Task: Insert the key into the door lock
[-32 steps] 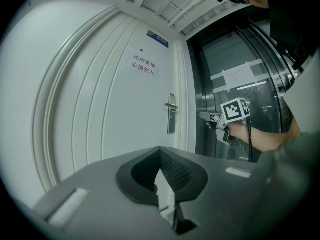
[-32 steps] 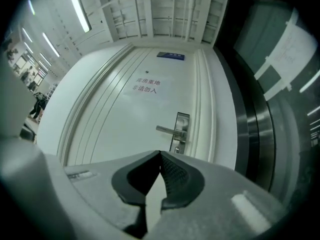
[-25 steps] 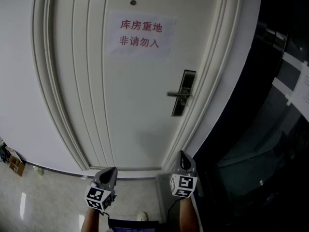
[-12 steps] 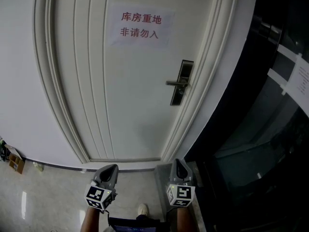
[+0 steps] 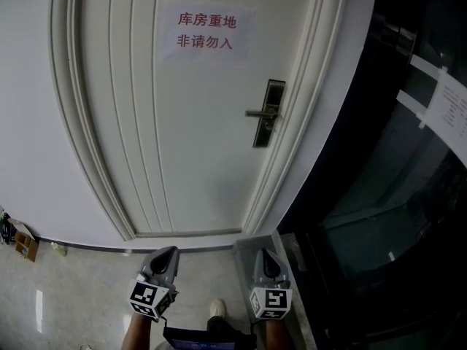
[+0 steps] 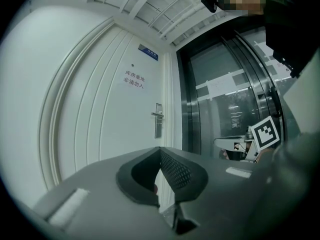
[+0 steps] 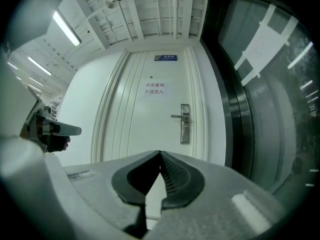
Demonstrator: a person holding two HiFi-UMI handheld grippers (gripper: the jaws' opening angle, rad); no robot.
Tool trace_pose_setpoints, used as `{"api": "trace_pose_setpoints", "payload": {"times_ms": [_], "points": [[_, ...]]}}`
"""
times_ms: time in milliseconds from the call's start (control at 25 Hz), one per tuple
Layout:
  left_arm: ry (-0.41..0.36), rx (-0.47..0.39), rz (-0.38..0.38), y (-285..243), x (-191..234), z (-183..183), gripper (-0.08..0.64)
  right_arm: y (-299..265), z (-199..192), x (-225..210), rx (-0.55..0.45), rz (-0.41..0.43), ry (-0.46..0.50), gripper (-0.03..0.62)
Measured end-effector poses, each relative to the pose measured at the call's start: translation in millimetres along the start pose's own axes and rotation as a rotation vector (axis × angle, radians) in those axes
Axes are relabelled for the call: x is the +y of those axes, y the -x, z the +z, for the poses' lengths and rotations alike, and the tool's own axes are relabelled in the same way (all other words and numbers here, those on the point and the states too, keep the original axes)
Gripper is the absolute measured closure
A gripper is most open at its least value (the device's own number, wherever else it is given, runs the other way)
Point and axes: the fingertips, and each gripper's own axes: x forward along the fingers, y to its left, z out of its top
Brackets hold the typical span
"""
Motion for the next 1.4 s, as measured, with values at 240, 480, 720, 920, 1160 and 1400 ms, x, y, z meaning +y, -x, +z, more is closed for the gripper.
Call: {"api": "trace_pose_setpoints", "payload": {"times_ms": [240,480,720,920,1160,1400], "points": [[0.005,0.004,-0.005,17.9,-15.4,-5.2,0.558,30.6,-8.1,2.4,0.015,-0.001,-0.024,0.591],[0.018,0.008,-0.007,32.1,-29.6,-6.6,0.558,52.9,-13.0,1.8,0.023,-0.003,-0.022,0.591],[0.009,0.000,-0.008,40.2,-31.8,-5.3,0.558,61.5,-8.4,8.8,0.010,0.002,0.004,0.591],[-0.003,-0.012,-0.016,43.5,-33.9,1.6,0.558,64.3,-2.1,11.8,-0.003,0.004,0.005,0.591],[-0.005,-0.010,-0.018,44.8,-28.6,1.3,0.558,62.2,-1.5,16.7,-0.001,0.001,0.022,0.591],[-0.008,-0.006,-0.020,44.7,-23.6,1.6,0.558,59.9,-2.2,20.2,0.006,0.004,0.020,0.591]]}}
